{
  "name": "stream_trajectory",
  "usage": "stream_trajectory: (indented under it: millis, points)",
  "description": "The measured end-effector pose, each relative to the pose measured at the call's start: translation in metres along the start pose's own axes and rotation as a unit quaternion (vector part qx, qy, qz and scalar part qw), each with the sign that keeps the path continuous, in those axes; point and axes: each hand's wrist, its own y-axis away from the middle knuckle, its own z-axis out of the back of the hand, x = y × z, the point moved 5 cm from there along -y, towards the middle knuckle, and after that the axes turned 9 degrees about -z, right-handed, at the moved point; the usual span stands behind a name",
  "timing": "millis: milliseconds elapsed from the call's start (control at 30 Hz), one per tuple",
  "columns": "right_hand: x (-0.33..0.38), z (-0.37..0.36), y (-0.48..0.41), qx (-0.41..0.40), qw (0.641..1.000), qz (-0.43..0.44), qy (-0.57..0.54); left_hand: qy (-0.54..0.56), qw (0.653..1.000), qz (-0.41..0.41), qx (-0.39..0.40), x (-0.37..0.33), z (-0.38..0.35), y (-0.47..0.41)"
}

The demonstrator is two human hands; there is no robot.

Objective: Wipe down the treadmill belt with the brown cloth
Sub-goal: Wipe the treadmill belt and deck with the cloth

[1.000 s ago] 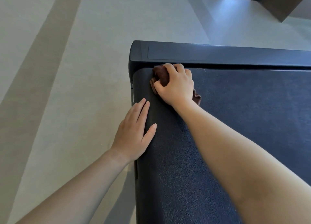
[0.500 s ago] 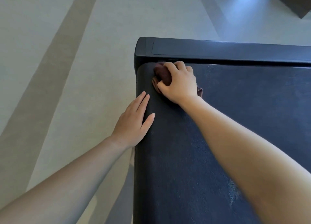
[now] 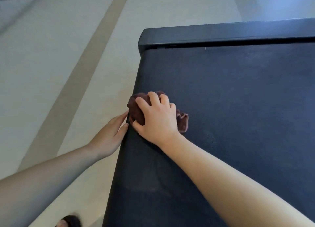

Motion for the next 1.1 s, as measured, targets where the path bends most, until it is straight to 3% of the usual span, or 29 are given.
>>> stream_trajectory:
  millis: [233,467,667,800,900,1000,1100]
  points:
    - [0.003,0.001,-0.03,0.038,0.997,-0.065,-0.013,-0.001,0.998,0.066,0.017,-0.022,-0.028,0.074]
    - [0.011,0.005,-0.01,0.036,0.996,-0.078,0.035,0.097,0.993,0.017,-0.063,-0.013,-0.048,0.096]
    - [0.041,0.021,0.076,0.024,0.993,-0.098,0.055,0.175,0.982,-0.069,-0.027,0.006,-0.053,0.116]
    - [0.057,0.035,0.152,0.016,0.99,-0.133,0.049,0.164,0.982,-0.084,-0.037,0.016,-0.031,0.105]
    - [0.061,0.048,0.194,0.0,0.992,-0.114,0.052,0.157,0.983,-0.083,-0.05,0.012,-0.017,0.102]
    - [0.048,0.054,0.198,-0.021,0.994,-0.09,0.051,0.109,0.984,-0.133,-0.036,0.0,-0.02,0.113]
    - [0.008,0.061,0.173,-0.051,0.988,-0.132,0.069,0.049,0.988,-0.143,-0.026,-0.008,-0.03,0.122]
